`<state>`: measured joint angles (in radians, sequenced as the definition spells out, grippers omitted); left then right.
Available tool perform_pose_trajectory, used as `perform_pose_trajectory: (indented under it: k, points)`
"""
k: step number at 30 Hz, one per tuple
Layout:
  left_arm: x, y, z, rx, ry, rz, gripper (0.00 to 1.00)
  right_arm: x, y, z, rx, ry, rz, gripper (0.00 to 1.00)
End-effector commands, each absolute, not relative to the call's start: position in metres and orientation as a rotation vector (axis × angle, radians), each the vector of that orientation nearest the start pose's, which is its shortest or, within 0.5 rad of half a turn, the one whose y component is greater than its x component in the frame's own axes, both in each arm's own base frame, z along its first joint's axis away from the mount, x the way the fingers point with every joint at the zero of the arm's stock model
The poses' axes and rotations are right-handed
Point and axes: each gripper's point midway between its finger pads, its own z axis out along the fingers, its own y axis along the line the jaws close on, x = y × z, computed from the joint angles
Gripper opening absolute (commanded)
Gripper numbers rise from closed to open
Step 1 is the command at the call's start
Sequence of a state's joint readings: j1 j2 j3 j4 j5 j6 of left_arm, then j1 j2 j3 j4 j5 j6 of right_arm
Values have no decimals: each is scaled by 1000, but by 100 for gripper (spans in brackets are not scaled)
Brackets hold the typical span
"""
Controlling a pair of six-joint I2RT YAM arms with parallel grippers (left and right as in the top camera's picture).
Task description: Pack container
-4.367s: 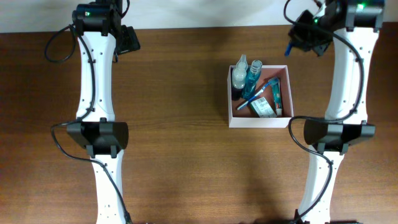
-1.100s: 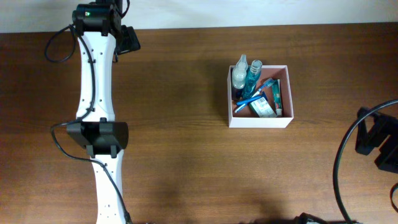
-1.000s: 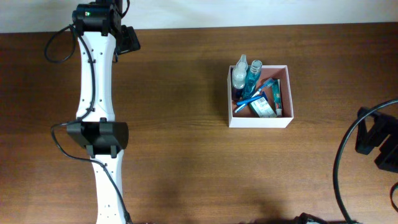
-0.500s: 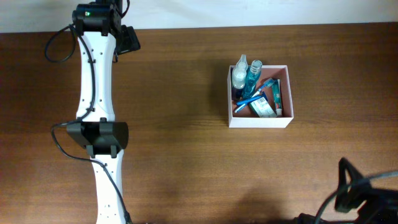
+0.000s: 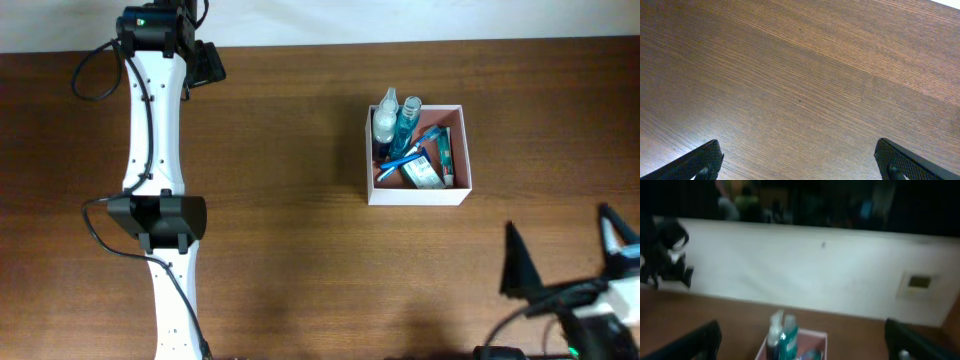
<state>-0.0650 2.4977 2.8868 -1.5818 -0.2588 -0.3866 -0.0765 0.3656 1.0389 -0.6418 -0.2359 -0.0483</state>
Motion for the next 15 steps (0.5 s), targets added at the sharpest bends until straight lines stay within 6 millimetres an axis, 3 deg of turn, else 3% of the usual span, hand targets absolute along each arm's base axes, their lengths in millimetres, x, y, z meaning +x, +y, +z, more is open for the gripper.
perform_pose_trajectory:
  k: [1, 8, 15]
  points:
    - [526, 10, 194, -515, 2666, 222, 99, 191, 32, 379, -193, 1549, 109, 99]
    - [526, 10, 194, -515, 2666, 223, 99, 227, 38, 336, -220, 1450, 120, 99]
    - [526, 10, 194, -515, 2666, 222, 99, 229, 38, 297, -222, 1372, 110, 99]
